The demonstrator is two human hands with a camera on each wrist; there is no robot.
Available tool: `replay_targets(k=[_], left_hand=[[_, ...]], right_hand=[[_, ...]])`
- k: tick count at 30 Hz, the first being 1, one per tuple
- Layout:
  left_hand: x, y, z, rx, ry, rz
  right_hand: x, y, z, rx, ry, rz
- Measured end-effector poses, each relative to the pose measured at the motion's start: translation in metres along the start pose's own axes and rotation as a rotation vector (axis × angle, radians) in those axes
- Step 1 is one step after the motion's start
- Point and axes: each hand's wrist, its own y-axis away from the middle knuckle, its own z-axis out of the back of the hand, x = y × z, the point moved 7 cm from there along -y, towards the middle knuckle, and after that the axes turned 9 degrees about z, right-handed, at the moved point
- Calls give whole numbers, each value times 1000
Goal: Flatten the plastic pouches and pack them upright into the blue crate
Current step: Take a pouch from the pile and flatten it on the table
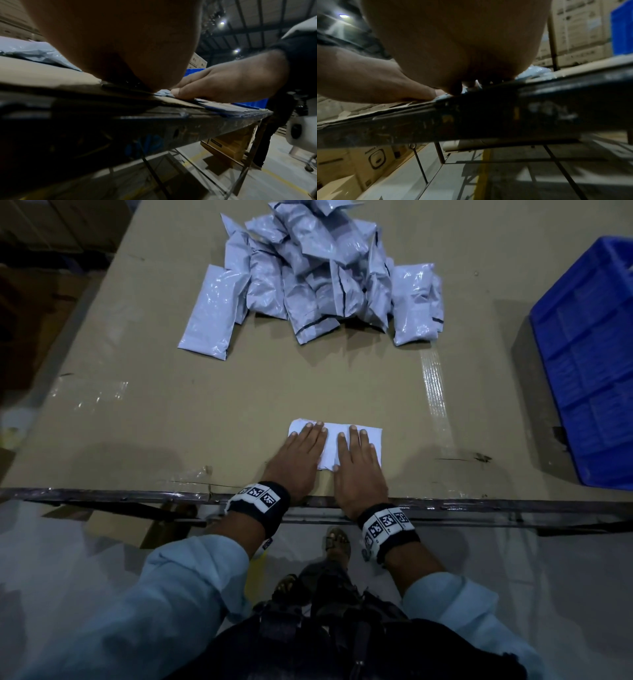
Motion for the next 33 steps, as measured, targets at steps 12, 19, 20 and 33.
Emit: replay_targets(k=[12, 19, 20, 33], left_hand=[[23, 17, 9, -60, -74, 162], [8, -5, 26, -69, -121, 196], [4, -9, 22, -60, -98, 146], [29, -7, 0, 69, -6, 53]], right_hand=[[-27, 8, 6, -77, -14, -98], [-11, -7, 4, 30, 75, -126], [-7, -7, 3, 26, 77, -89], [-30, -1, 3, 9, 66, -12]])
